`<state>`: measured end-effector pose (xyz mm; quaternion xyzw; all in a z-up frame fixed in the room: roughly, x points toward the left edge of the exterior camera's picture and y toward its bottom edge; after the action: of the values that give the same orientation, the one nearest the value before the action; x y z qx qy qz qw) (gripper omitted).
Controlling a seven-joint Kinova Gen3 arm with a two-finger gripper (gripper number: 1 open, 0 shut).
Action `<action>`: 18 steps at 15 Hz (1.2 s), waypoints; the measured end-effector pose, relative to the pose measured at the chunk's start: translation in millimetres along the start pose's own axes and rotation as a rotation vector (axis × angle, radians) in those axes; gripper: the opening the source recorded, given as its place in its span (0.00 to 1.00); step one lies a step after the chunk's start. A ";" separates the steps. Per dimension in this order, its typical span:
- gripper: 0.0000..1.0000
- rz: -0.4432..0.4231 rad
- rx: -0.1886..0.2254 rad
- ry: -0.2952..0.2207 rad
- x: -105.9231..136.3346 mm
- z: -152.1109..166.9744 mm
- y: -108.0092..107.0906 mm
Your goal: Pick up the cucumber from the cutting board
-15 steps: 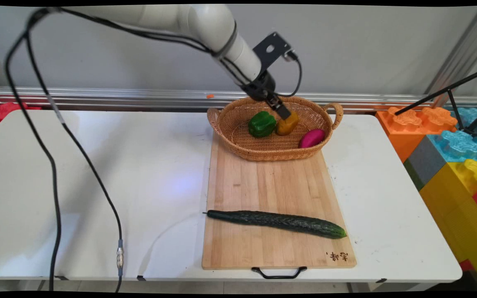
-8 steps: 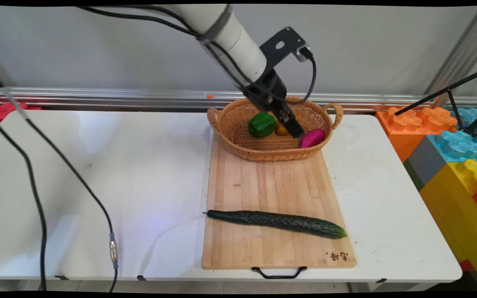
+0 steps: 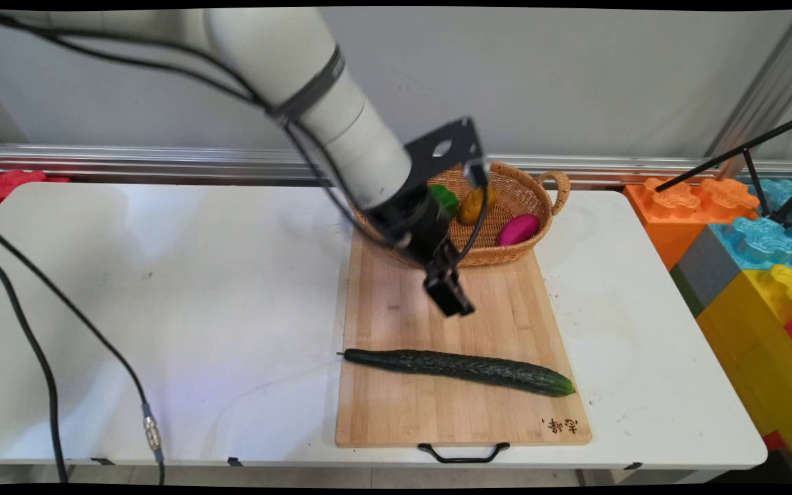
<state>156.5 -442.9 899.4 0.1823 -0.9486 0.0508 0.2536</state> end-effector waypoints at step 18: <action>0.00 0.153 -0.006 -0.064 -47.1 111.3 32.7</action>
<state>130.8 -418.4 779.3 0.1102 -0.9675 0.0615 0.2191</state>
